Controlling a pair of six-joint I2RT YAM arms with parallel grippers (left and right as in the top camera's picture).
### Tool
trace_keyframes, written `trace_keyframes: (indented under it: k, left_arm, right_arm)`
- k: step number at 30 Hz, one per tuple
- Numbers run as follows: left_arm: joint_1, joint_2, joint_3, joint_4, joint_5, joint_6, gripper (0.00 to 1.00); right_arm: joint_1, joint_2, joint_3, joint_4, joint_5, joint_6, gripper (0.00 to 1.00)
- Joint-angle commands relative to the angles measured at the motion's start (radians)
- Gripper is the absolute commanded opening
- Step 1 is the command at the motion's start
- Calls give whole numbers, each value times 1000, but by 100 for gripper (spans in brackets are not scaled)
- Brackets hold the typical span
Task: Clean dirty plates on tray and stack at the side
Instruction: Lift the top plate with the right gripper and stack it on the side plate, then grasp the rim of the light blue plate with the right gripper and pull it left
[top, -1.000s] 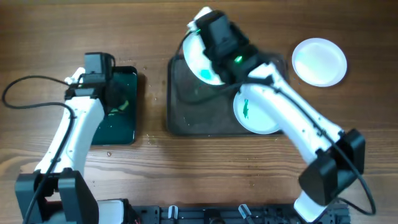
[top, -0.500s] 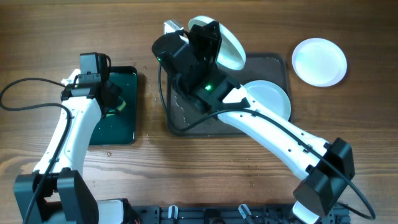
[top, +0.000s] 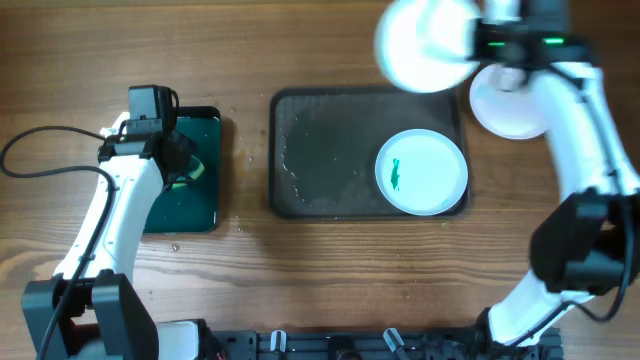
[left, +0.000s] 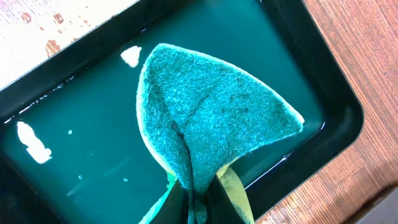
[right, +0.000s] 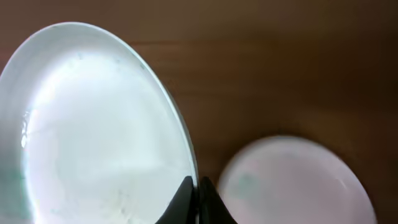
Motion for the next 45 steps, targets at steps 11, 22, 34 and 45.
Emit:
trace_keyframes:
  k: [11, 22, 34, 45]
  left_arm:
    - [6, -11, -3, 16, 2, 9, 4]
    - [6, -11, -3, 19, 6, 9, 4]
    - [5, -11, -3, 19, 13, 9, 4]
    - [5, -11, -3, 20, 21, 9, 4]
  right_arm:
    - [-405, 185, -3, -122, -96, 230, 8]
    - [-327, 186, -3, -155, -396, 24, 65]
    - [102, 186, -113, -325, -4, -436, 70]
    - [152, 186, -171, -356, 142, -398, 69]
